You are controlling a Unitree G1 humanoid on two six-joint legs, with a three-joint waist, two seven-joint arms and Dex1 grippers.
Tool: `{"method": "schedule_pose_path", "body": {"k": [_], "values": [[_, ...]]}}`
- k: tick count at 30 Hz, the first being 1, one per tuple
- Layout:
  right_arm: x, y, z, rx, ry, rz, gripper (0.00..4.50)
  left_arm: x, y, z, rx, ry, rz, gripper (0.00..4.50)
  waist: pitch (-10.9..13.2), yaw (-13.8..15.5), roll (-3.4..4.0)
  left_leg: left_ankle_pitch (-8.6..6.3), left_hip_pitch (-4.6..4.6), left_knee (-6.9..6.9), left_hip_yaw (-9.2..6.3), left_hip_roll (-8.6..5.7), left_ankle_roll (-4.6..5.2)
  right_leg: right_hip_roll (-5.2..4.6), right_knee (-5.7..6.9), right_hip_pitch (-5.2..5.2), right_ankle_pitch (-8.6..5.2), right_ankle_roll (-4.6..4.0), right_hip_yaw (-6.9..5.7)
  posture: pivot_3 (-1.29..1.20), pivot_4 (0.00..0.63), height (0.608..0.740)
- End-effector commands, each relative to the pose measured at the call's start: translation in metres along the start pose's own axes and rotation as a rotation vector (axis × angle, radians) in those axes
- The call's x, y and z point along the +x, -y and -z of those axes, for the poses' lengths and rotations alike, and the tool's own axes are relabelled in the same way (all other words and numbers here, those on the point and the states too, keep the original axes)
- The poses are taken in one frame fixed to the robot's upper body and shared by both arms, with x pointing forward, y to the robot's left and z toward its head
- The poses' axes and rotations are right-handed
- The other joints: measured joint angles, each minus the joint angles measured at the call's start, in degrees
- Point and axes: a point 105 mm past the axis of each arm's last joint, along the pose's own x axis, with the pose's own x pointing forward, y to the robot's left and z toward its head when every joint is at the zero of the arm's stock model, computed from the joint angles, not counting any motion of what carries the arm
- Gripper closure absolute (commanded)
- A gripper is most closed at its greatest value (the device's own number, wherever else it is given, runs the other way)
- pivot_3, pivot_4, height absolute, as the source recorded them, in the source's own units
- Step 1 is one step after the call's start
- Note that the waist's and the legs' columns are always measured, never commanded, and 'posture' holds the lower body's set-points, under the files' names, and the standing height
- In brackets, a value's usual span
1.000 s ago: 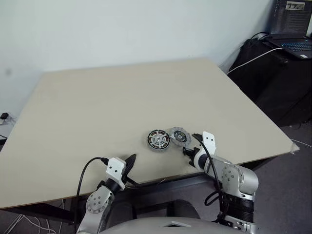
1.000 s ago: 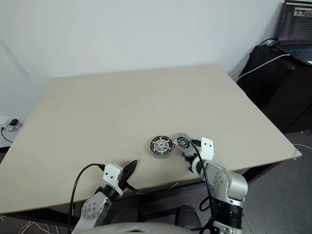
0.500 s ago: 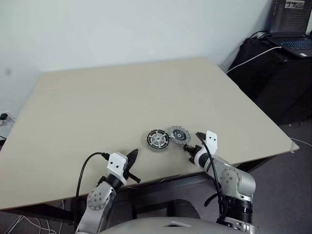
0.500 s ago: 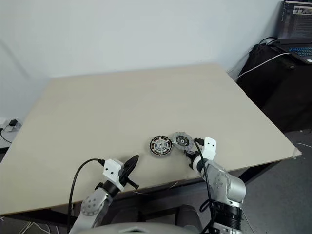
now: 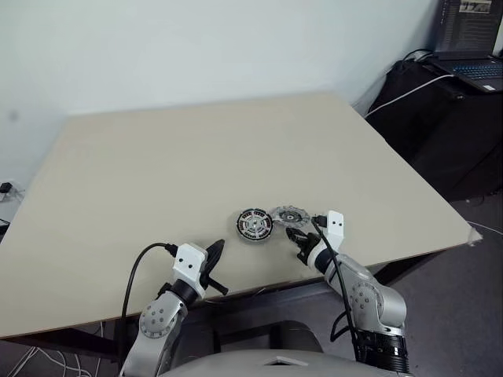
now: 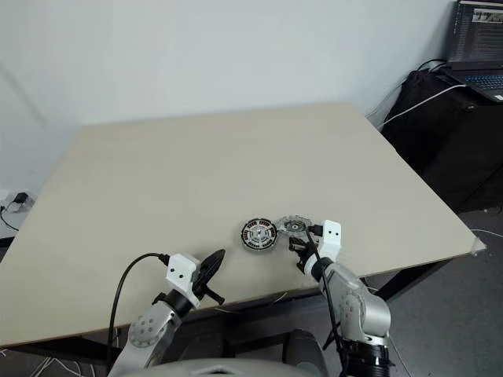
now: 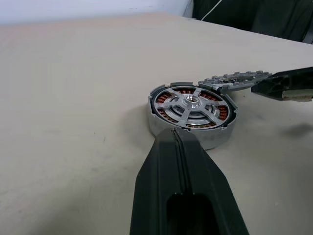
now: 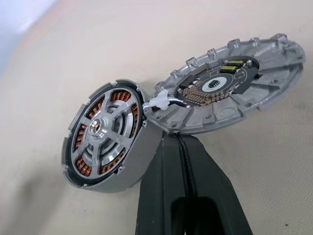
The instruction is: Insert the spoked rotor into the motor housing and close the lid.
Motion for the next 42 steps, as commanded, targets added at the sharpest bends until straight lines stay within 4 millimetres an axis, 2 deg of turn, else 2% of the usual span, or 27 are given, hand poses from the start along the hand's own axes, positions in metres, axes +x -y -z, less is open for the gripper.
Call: {"method": "schedule_pose_path", "body": {"k": [1,9,14,18,28,34,37,42], "values": [[0.001,0.000,-0.010,-0.069,0.049,0.024,4.48,0.002,0.000,-0.010,0.020,0.044,0.004,4.50,0.0,0.0,0.00,0.00,0.00,0.00,0.00,0.00,-0.01,0.00,0.00,0.00,0.00,0.00,0.00,0.00,0.000,0.740],[0.002,0.014,-0.011,-0.212,0.091,0.122,4.48,0.001,-0.001,-0.006,0.017,0.038,0.000,4.50,0.0,0.1,-0.04,0.00,0.00,0.00,0.02,-0.02,-0.01,0.01,0.00,0.00,0.00,0.00,0.00,0.00,0.000,0.740],[0.002,0.014,-0.009,-0.481,0.123,0.145,4.48,0.001,-0.002,-0.004,0.016,0.035,-0.001,4.50,0.1,0.1,-0.06,0.00,0.00,0.00,0.02,-0.03,0.00,0.00,-0.02,0.01,0.00,0.00,0.00,0.00,0.000,0.740],[0.003,0.011,-0.008,-0.587,0.162,0.139,4.48,0.001,-0.003,-0.002,0.016,0.034,-0.001,4.50,0.1,0.1,-0.09,0.00,0.02,0.00,0.02,-0.03,0.01,0.02,0.00,0.01,0.00,0.00,0.00,0.00,0.000,0.740],[0.010,0.012,-0.014,-0.663,0.237,0.153,4.48,0.002,0.000,-0.004,0.015,0.042,0.004,4.50,0.2,0.1,-0.28,0.05,0.03,0.02,0.03,-0.02,0.08,0.03,0.00,0.03,0.00,0.00,0.01,0.00,0.000,0.740],[0.018,0.024,-0.007,-0.641,0.156,0.179,4.48,0.002,0.000,-0.007,0.016,0.044,0.002,4.50,0.2,0.1,-0.31,0.05,0.03,0.03,0.04,-0.02,0.09,0.03,0.02,0.03,0.00,0.00,0.02,0.00,0.000,0.740],[0.021,0.024,-0.007,-0.612,0.154,0.168,4.48,0.001,-0.001,-0.008,0.016,0.045,0.002,4.50,0.2,0.1,-0.31,0.06,0.03,0.02,0.03,-0.02,0.10,0.04,0.01,0.03,0.00,0.00,0.01,0.00,0.000,0.740],[0.023,0.021,-0.010,-0.676,0.197,0.173,4.48,0.001,-0.002,-0.006,0.014,0.042,0.003,4.50,0.2,0.1,-0.31,0.07,0.03,0.03,0.04,-0.03,0.11,0.04,0.02,0.04,0.00,0.01,0.02,0.00,0.000,0.740]]}}
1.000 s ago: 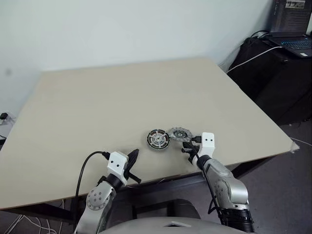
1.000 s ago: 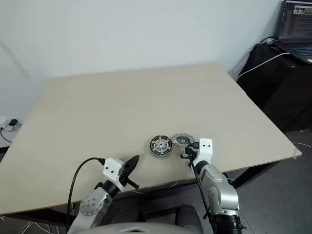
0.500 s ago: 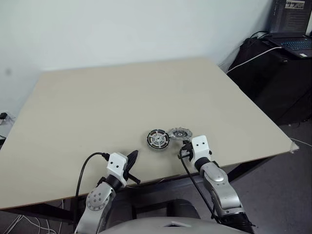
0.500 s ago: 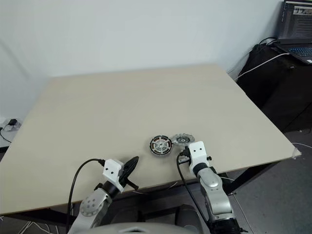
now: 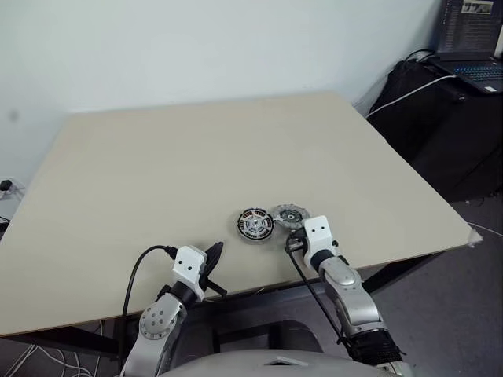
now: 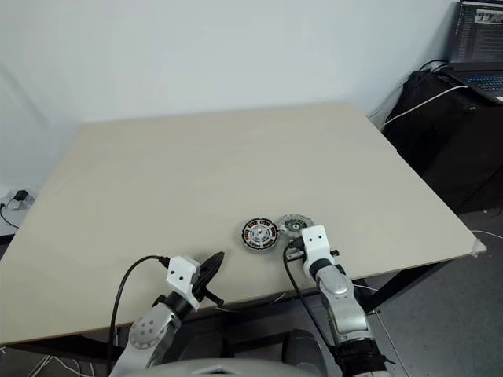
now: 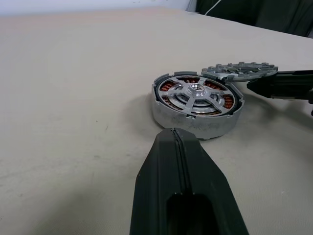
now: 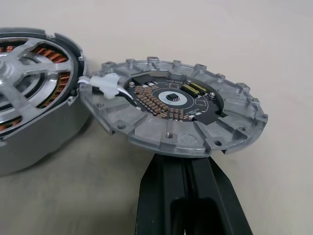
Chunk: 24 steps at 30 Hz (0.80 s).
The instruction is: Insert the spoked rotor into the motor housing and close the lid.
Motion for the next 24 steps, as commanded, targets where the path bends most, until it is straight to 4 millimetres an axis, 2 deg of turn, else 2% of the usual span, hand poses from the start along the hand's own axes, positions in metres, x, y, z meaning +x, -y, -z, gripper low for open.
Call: {"method": "schedule_pose_path", "body": {"k": [1,9,17,21,24], "values": [[0.004,0.002,-0.016,-0.061,0.092,0.022,4.48,0.003,0.000,-0.013,0.017,0.053,0.006,4.50,0.0,0.0,0.00,0.00,0.00,0.00,0.00,0.00,0.00,0.01,0.00,0.00,0.00,0.00,0.00,0.00,0.000,0.740],[0.003,0.002,-0.027,-0.238,0.246,0.059,4.48,0.002,0.000,-0.007,0.015,0.045,0.009,4.50,0.0,-0.1,-0.01,0.01,0.01,0.01,0.02,-0.02,0.01,0.02,0.02,0.02,0.00,0.00,0.03,0.00,0.000,0.740],[0.001,-0.012,-0.037,-0.488,0.383,-0.014,4.48,0.002,-0.004,0.000,0.014,0.039,0.006,4.50,0.0,-0.3,-0.03,0.02,0.08,0.02,0.06,-0.02,0.02,0.05,0.05,0.08,0.01,0.01,0.09,0.00,0.000,0.740],[0.003,-0.017,-0.036,-0.571,0.396,-0.046,4.48,0.002,-0.004,0.003,0.012,0.039,0.008,4.50,-0.1,-0.3,-0.06,0.03,0.09,0.04,0.10,-0.02,0.03,0.07,0.09,0.10,0.01,0.01,0.15,0.00,0.000,0.740],[0.008,-0.009,-0.028,-0.543,0.337,-0.013,4.48,0.002,-0.004,0.003,0.012,0.041,0.009,4.50,-0.1,-0.3,-0.14,0.03,0.10,0.05,0.09,-0.02,0.03,0.08,0.09,0.13,0.02,0.01,0.15,0.00,0.000,0.740]]}}
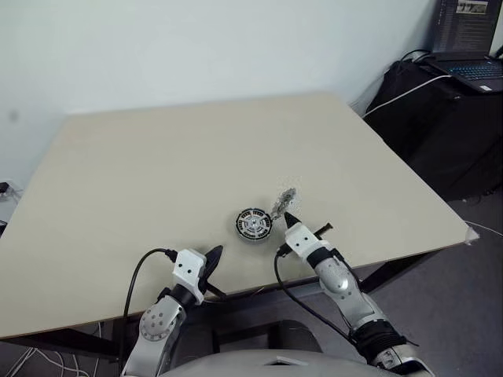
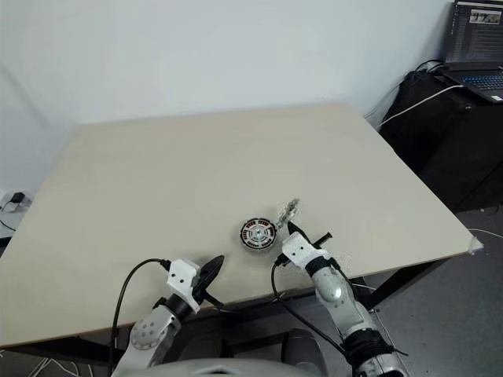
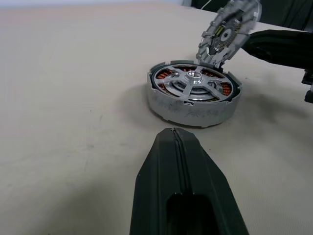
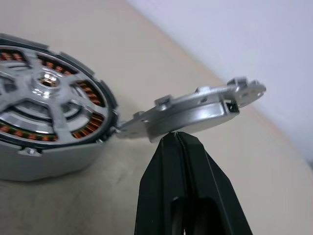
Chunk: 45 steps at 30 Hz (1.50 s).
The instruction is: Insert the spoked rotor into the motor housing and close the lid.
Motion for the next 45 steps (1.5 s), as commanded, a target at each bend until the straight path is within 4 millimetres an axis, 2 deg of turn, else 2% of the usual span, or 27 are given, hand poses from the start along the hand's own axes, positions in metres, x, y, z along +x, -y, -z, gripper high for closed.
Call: {"method": "schedule_pose_path", "body": {"k": [1,7,15,21,32,39,45], "values": [[0.007,0.009,0.002,0.018,-0.025,0.044,4.48,0.003,-0.002,-0.008,0.014,0.045,-0.001,4.50,0.0,0.0,-0.05,0.00,0.00,0.00,0.00,0.00,0.00,0.01,0.00,0.01,0.00,0.00,0.01,0.00,0.000,0.740],[0.010,0.022,0.029,0.098,-0.192,0.119,4.48,0.004,-0.001,-0.009,0.014,0.051,-0.001,4.50,-0.1,0.0,-0.04,0.01,0.01,0.03,0.05,0.00,0.02,0.01,0.02,0.06,0.03,0.02,0.08,0.00,0.000,0.740],[0.024,0.025,0.042,0.091,-0.289,0.138,4.48,0.007,0.001,-0.018,0.015,0.064,0.005,4.50,-0.3,-0.1,0.07,0.02,0.01,0.03,0.12,0.01,0.03,0.06,0.06,0.11,0.04,0.03,0.17,0.00,0.000,0.740],[0.036,0.020,0.025,0.086,-0.176,0.102,4.48,0.008,0.002,-0.027,0.014,0.071,-0.001,4.50,-0.5,-0.5,0.12,0.03,0.03,0.04,0.13,0.01,0.05,0.11,0.07,0.13,0.06,0.05,0.24,0.00,0.000,0.740],[0.038,0.020,-0.001,-0.045,0.030,0.071,4.48,0.007,0.008,-0.042,0.012,0.075,-0.012,4.50,-0.5,-0.8,0.15,0.04,0.05,0.05,0.22,0.03,0.06,0.22,0.08,0.10,0.11,0.11,0.48,0.00,0.000,0.740],[0.042,0.009,-0.026,-0.193,0.173,0.004,4.48,0.013,0.018,-0.059,0.011,0.086,-0.004,4.50,-0.5,-0.8,0.14,0.04,0.07,0.05,0.29,0.03,0.06,0.27,0.10,0.07,0.12,0.13,0.59,0.00,0.000,0.740],[0.042,-0.012,-0.047,-0.254,0.289,-0.100,4.48,0.016,0.019,-0.068,0.013,0.084,-0.014,4.50,-0.5,-0.8,0.13,0.04,0.10,0.05,0.28,0.04,0.05,0.32,0.11,0.07,0.12,0.12,0.64,0.00,0.000,0.740]]}}
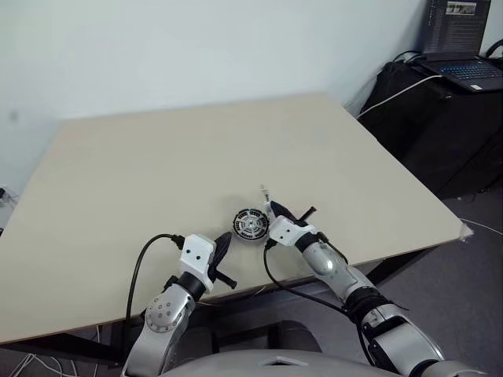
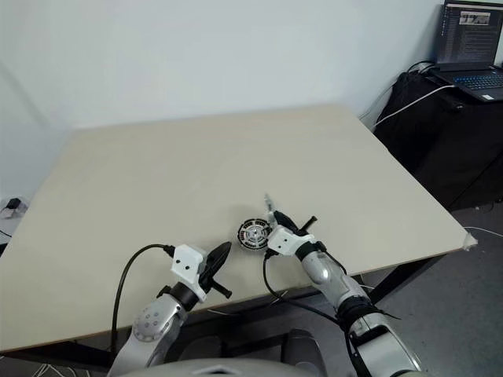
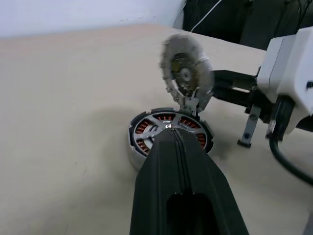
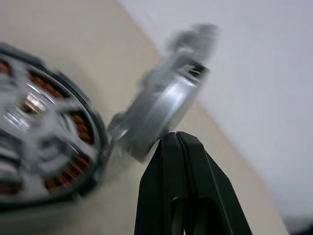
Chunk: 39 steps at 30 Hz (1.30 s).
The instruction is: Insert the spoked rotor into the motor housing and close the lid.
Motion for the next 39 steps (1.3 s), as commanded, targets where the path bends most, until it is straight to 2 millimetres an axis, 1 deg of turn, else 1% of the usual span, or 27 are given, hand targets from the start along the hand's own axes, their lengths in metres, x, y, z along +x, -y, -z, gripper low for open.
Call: {"method": "schedule_pose_path", "body": {"k": [1,5,6,8,10,13,16,18,21,24,28,30,31,32,35,37,39], "values": [[0.008,0.002,-0.026,-0.027,0.124,-0.016,4.48,0.004,0.001,-0.020,0.019,0.057,-0.005,4.50,0.0,0.0,-0.01,0.00,0.00,0.00,0.00,0.00,0.00,0.00,0.00,0.00,0.00,0.00,0.00,0.00,0.000,0.740],[0.006,-0.005,-0.034,-0.034,0.163,-0.059,4.48,0.007,0.001,-0.023,0.018,0.055,-0.008,4.50,0.0,0.1,-0.04,0.00,0.00,0.01,0.01,-0.01,0.00,0.00,-0.01,0.01,0.01,0.02,0.03,0.00,0.000,0.740],[0.005,-0.006,-0.035,-0.033,0.166,-0.062,4.48,0.007,0.002,-0.024,0.019,0.055,-0.009,4.50,0.0,0.1,-0.04,0.00,0.00,0.02,0.01,-0.01,0.00,0.00,-0.01,0.01,0.02,0.02,0.04,0.00,0.000,0.740],[0.003,0.000,-0.037,-0.004,0.168,-0.046,4.48,0.007,0.002,-0.026,0.020,0.056,-0.010,4.50,0.0,0.1,-0.06,0.00,0.00,0.02,0.01,-0.01,0.00,0.01,0.00,0.01,0.02,0.03,0.04,0.00,0.000,0.740],[0.002,0.009,-0.041,0.069,0.156,-0.013,4.48,0.006,0.003,-0.027,0.021,0.055,-0.011,4.50,0.0,0.2,-0.07,0.00,-0.01,0.02,-0.01,-0.01,0.00,0.01,-0.01,0.01,0.02,0.02,0.04,0.00,0.000,0.740],[0.006,0.037,-0.046,0.321,0.063,0.069,4.48,0.004,0.004,-0.029,0.020,0.051,-0.013,4.50,0.0,0.1,-0.08,0.00,-0.01,0.01,-0.01,0.01,0.00,0.02,-0.02,0.00,0.02,0.03,0.06,0.00,0.000,0.740],[0.010,0.056,-0.047,0.544,-0.029,0.092,4.48,-0.001,0.002,-0.026,0.017,0.043,-0.011,4.50,0.0,0.2,-0.09,0.00,0.01,0.03,0.00,0.06,0.00,0.07,0.01,-0.02,0.05,-0.02,0.09,0.00,0.000,0.740],[0.013,0.061,-0.047,0.636,-0.085,0.062,4.48,-0.003,0.001,-0.023,0.016,0.039,-0.006,4.50,0.0,0.4,-0.08,0.00,0.04,0.06,-0.02,0.09,-0.01,0.07,0.02,-0.04,0.08,-0.05,0.07,0.00,0.000,0.740],[0.021,0.060,-0.047,0.688,-0.141,-0.007,4.48,-0.002,-0.001,-0.021,0.015,0.039,-0.002,4.50,0.0,0.8,-0.08,-0.02,0.19,0.07,-0.05,0.09,-0.04,0.07,0.00,-0.14,0.07,-0.06,0.01,0.00,0.000,0.740],[0.028,0.055,-0.048,0.680,-0.167,-0.067,3.96,-0.001,-0.001,-0.020,0.016,0.041,-0.004,4.50,0.0,0.9,-0.07,-0.03,0.19,0.06,-0.03,0.08,-0.04,0.07,0.00,-0.14,0.07,-0.07,0.01,0.00,0.000,0.740],[0.035,0.036,-0.051,0.676,-0.184,-0.179,2.58,-0.002,-0.004,-0.019,0.021,0.041,-0.024,4.50,0.0,0.9,-0.07,-0.01,-0.05,0.05,-0.01,0.06,-0.03,0.10,0.00,-0.10,0.09,-0.09,0.05,0.00,0.000,0.740],[0.036,0.029,-0.052,0.670,-0.188,-0.218,2.01,-0.003,-0.004,-0.018,0.022,0.038,-0.030,4.50,0.0,0.8,-0.07,-0.01,-0.07,0.05,-0.01,0.06,-0.03,0.14,-0.01,-0.10,0.09,-0.09,0.08,0.00,0.000,0.740],[0.036,0.027,-0.052,0.666,-0.188,-0.228,1.62,-0.003,-0.005,-0.018,0.023,0.038,-0.031,4.50,0.0,0.8,-0.07,-0.01,-0.07,0.04,-0.01,0.06,-0.03,0.14,-0.02,-0.10,0.09,-0.09,0.07,0.00,0.000,0.740],[0.036,0.023,-0.052,0.664,-0.189,-0.245,1.33,-0.004,-0.005,-0.018,0.023,0.036,-0.034,4.50,0.0,0.8,-0.07,-0.01,-0.07,0.04,-0.01,0.06,-0.03,0.14,-0.02,-0.10,0.09,-0.09,0.08,0.00,0.000,0.740],[0.033,0.007,-0.052,0.631,-0.206,-0.348,0.37,-0.005,-0.006,-0.017,0.026,0.033,-0.042,4.50,0.0,0.8,-0.08,-0.01,-0.07,0.05,-0.01,0.06,-0.03,0.14,-0.03,-0.10,0.09,-0.08,0.08,0.00,0.000,0.740],[0.031,0.002,-0.051,0.634,-0.213,-0.385,0.37,-0.005,-0.007,-0.017,0.027,0.032,-0.045,4.50,0.0,0.8,-0.08,-0.01,-0.06,0.05,-0.01,0.06,-0.03,0.14,-0.03,-0.11,0.09,-0.08,0.07,0.00,0.000,0.740],[0.031,0.002,-0.051,0.631,-0.215,-0.394,0.37,-0.005,-0.007,-0.017,0.027,0.031,-0.046,4.50,0.0,0.8,-0.08,-0.02,-0.06,0.05,-0.02,0.07,-0.03,0.14,-0.02,-0.11,0.09,-0.08,0.07,0.00,0.000,0.740]]}}
